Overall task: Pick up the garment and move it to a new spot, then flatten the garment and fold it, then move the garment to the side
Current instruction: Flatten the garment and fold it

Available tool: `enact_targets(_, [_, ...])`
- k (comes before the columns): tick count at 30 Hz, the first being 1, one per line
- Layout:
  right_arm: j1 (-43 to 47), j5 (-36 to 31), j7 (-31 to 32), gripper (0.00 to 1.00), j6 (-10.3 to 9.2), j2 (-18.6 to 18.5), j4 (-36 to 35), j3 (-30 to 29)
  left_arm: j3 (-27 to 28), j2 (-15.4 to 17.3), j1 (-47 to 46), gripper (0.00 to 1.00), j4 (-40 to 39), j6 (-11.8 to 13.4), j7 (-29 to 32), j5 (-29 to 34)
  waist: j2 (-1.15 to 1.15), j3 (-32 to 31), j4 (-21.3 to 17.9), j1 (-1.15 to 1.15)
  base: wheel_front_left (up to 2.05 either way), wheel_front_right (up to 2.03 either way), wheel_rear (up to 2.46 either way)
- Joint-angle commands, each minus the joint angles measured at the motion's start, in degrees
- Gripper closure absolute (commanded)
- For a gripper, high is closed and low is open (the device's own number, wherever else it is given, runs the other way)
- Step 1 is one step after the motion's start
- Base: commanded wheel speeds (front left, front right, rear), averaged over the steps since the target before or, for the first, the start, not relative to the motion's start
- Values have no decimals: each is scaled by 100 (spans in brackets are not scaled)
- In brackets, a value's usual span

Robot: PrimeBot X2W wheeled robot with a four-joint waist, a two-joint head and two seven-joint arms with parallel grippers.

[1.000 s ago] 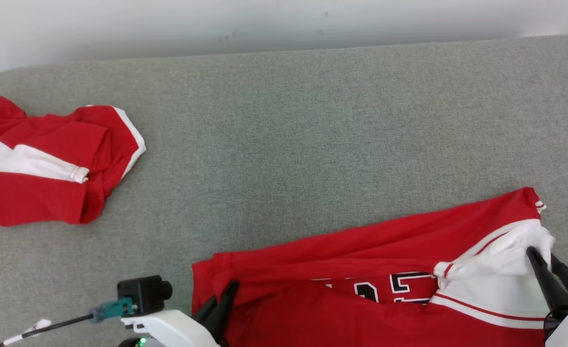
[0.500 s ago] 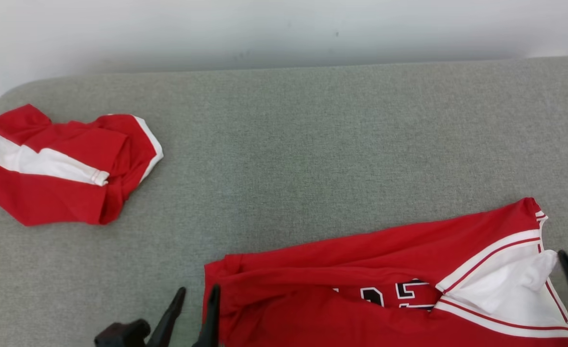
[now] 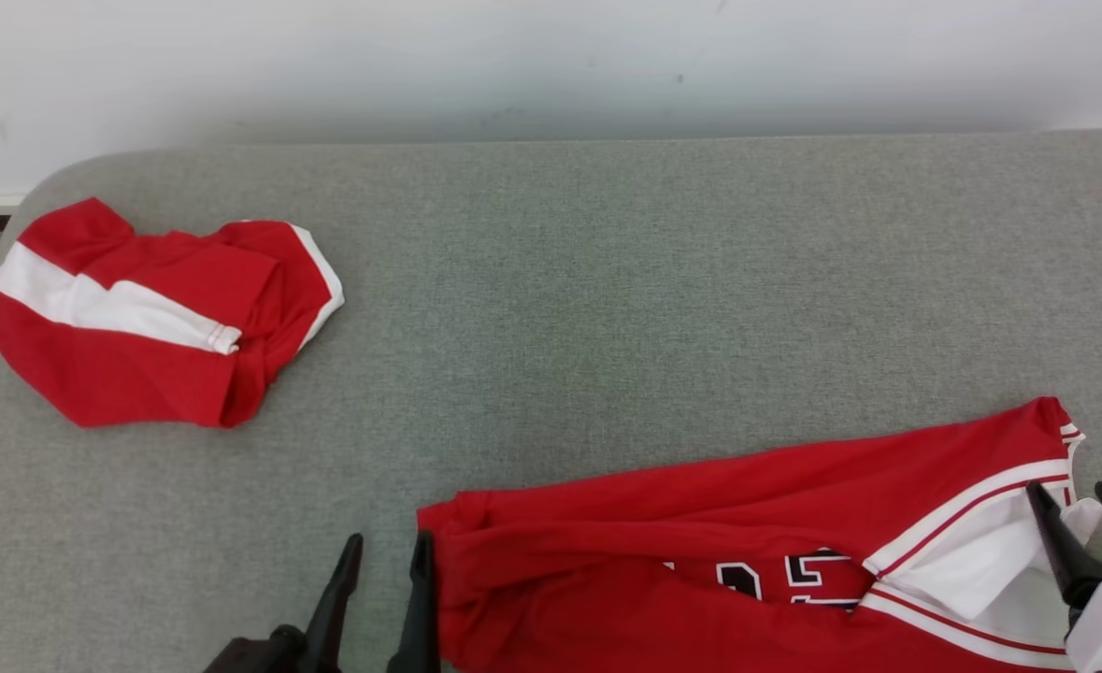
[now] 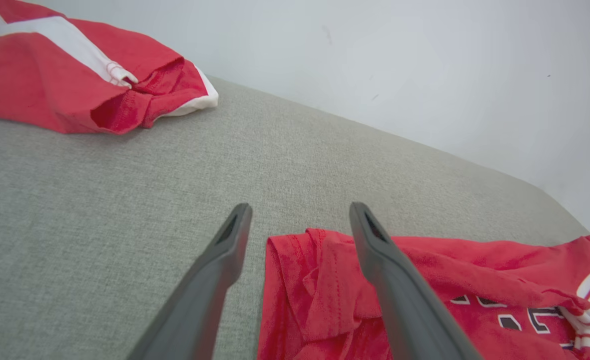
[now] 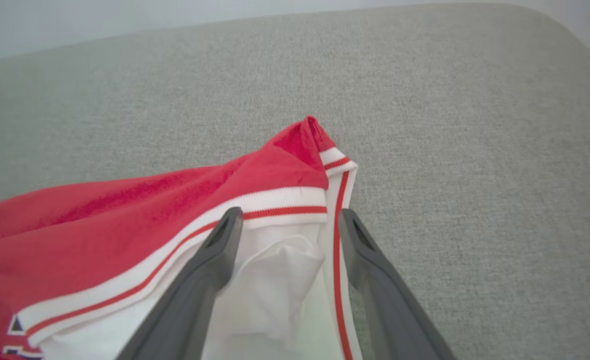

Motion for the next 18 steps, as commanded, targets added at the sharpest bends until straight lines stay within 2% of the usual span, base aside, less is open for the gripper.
enact_targets(1, [-109, -207, 97, 0, -13, 69, 150, -7, 57, -57, 77, 0, 77, -99, -9, 162, 0, 23, 19, 0, 0, 0, 0])
enact_targets(9, [-67, -1122, 387, 0, -13, -27, 791, 65, 459, -319, 126, 0, 261, -539, -10, 631, 0, 95, 163, 0, 0, 0, 0])
enact_targets(15, [-29, -1045, 555, 0, -16, 137, 1217, 55, 732, -442, 188, 0, 278, -781, -11, 866, 0, 111, 190, 0, 0, 0, 0])
enact_targets(18, [-36, -695, 694, 0, -15, 348, 1437, 224, 798, -467, 196, 0, 276, -854, -11, 923, 0, 100, 190, 0, 0, 0, 0])
